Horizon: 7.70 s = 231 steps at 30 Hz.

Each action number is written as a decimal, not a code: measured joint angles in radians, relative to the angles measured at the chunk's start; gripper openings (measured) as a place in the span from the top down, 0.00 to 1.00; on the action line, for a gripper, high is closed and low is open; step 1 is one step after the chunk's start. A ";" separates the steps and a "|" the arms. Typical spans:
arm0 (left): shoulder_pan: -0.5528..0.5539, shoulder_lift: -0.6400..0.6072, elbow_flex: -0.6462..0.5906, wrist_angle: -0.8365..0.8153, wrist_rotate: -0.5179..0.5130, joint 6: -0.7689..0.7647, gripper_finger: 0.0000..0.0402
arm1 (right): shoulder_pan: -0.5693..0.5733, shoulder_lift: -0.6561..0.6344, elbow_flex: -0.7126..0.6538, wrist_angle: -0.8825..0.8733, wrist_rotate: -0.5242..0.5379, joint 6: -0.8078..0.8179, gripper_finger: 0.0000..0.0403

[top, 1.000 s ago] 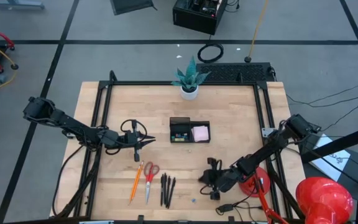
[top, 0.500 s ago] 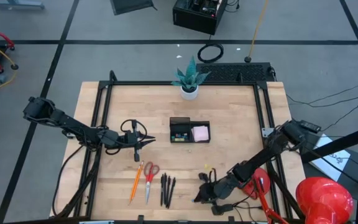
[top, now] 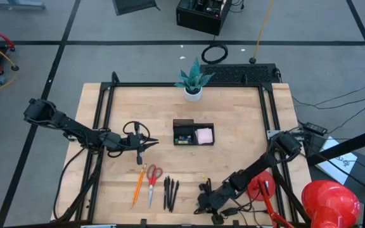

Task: Pick and place office supplies into organizer
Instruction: Adjust the blue binder clip, then put the left orange pencil into the black desk organizer

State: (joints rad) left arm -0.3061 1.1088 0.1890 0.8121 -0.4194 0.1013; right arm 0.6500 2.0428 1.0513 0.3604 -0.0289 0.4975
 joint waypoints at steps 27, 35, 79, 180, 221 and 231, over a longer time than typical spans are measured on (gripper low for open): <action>0.001 0.000 0.000 -0.027 -0.001 0.018 0.88 | -0.048 -0.276 -0.292 -0.132 0.309 0.101 1.00; 0.001 0.000 0.000 -0.025 -0.001 0.017 0.88 | -0.020 -0.270 -0.290 0.070 0.346 0.064 0.82; 0.007 0.000 0.000 -0.077 0.003 -0.055 0.88 | 0.097 0.031 0.011 -0.170 0.729 0.233 0.64; 0.006 0.000 0.000 -0.092 0.003 -0.107 0.88 | 0.064 -0.020 0.053 -0.201 0.538 0.194 1.00; -0.300 0.073 0.498 -1.145 -0.076 -0.790 0.88 | -0.029 -0.476 -0.121 -0.245 0.564 -0.408 0.96; -0.498 0.302 0.547 -1.157 -0.047 -1.176 0.88 | -0.115 -0.752 -0.321 -0.092 0.631 -0.481 0.98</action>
State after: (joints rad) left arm -0.8041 1.4109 0.7365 -0.3450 -0.4661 -1.0744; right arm 0.5353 1.2906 0.7306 0.2681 0.6018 0.0162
